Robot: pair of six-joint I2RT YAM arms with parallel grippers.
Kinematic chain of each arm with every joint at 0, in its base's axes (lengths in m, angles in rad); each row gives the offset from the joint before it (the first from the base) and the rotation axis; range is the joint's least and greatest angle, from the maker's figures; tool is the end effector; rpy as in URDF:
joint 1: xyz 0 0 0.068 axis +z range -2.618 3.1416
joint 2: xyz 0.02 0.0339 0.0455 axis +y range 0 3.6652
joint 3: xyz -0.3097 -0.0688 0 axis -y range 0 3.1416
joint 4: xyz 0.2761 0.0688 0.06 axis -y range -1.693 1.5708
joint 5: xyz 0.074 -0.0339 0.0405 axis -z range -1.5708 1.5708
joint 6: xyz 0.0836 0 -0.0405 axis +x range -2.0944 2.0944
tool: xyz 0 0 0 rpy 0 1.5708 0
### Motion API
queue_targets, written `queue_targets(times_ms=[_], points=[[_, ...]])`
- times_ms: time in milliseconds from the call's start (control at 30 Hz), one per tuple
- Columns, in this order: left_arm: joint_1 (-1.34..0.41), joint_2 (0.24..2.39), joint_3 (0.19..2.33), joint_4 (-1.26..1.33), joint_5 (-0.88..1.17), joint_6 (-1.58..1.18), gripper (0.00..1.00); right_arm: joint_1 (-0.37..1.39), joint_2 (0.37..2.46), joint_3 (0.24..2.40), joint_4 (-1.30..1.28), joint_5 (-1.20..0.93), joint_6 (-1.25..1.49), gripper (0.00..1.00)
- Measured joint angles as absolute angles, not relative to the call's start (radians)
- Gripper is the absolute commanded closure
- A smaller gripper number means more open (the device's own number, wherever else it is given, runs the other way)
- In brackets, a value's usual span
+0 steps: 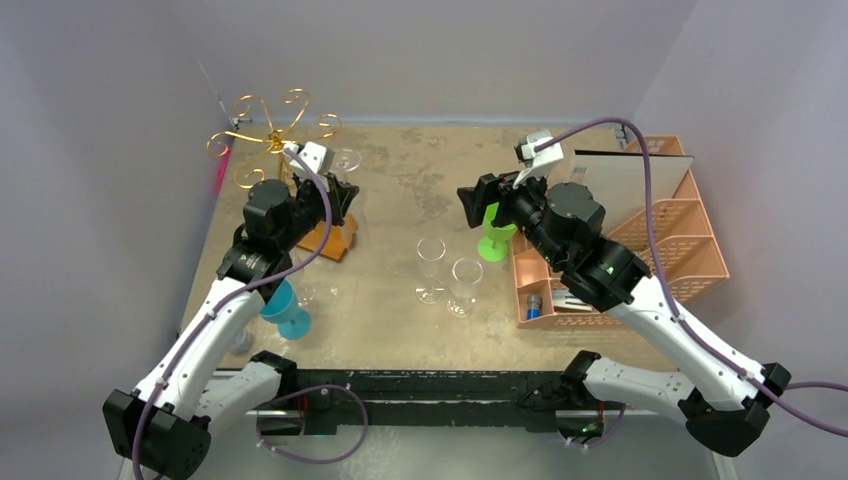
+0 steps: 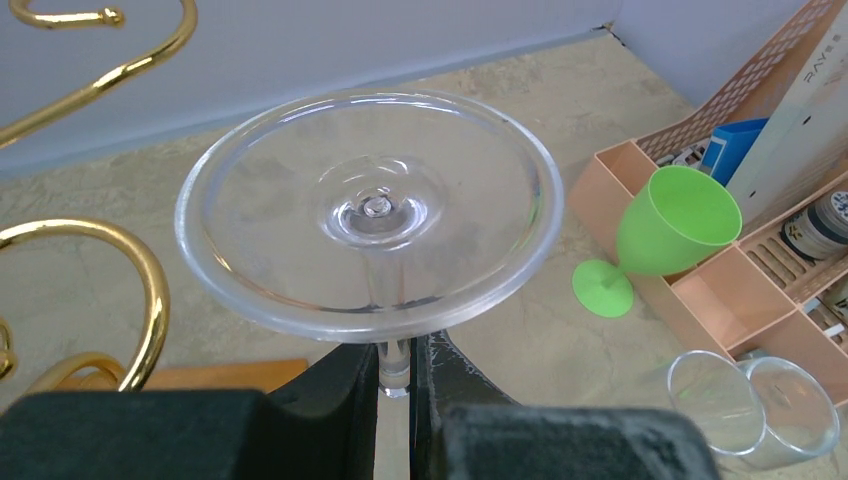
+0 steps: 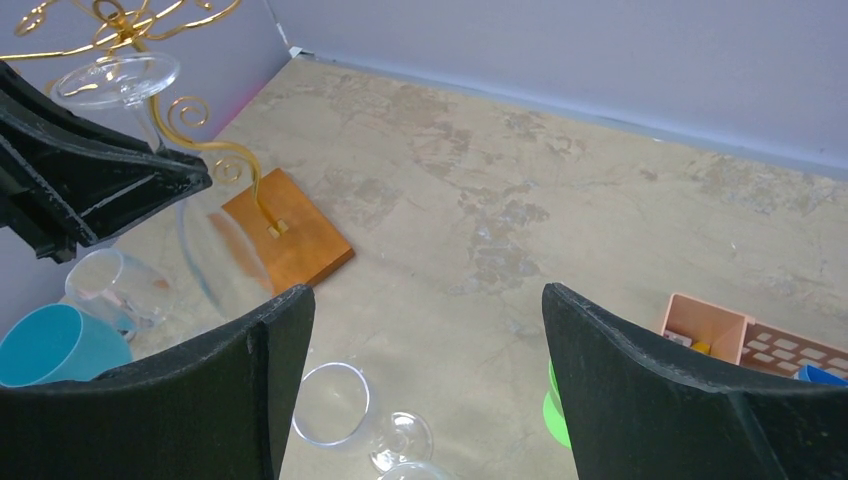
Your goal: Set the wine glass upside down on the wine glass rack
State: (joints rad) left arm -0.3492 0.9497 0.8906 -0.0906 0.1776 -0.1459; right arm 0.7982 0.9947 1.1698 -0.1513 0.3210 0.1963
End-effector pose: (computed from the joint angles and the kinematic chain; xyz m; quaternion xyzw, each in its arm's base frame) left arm 0.2519 -0.1074 0.3856 0.1342 0.7453 -0.2244 0.6134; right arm 0.2046 0.1721 0.4840 -0.0952 0.6926 0.2388 0.6740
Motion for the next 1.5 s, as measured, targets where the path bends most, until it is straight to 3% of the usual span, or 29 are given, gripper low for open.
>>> queue_targets(times_ms=[333, 800, 1033, 1500], points=[[-0.349, 0.967, 0.864, 0.053, 0.195, -0.159, 1.0, 0.797, 1.052, 1.201, -0.155, 0.228, 0.197, 0.13], [-0.267, 0.921, 0.834, 0.08, 0.356, -0.226, 1.0, 0.791, 1.296, 1.329, -0.182, -0.264, 0.244, 0.13], [-0.046, 0.775, 0.823, -0.07, 0.424, -0.239, 1.0, 0.789, 1.294, 1.335, -0.181, -0.309, 0.253, 0.13], [-0.032, 0.694, 0.836, -0.255, 0.255, -0.191, 1.0, 0.789, 1.276, 1.317, -0.181, -0.305, 0.252, 0.13]])
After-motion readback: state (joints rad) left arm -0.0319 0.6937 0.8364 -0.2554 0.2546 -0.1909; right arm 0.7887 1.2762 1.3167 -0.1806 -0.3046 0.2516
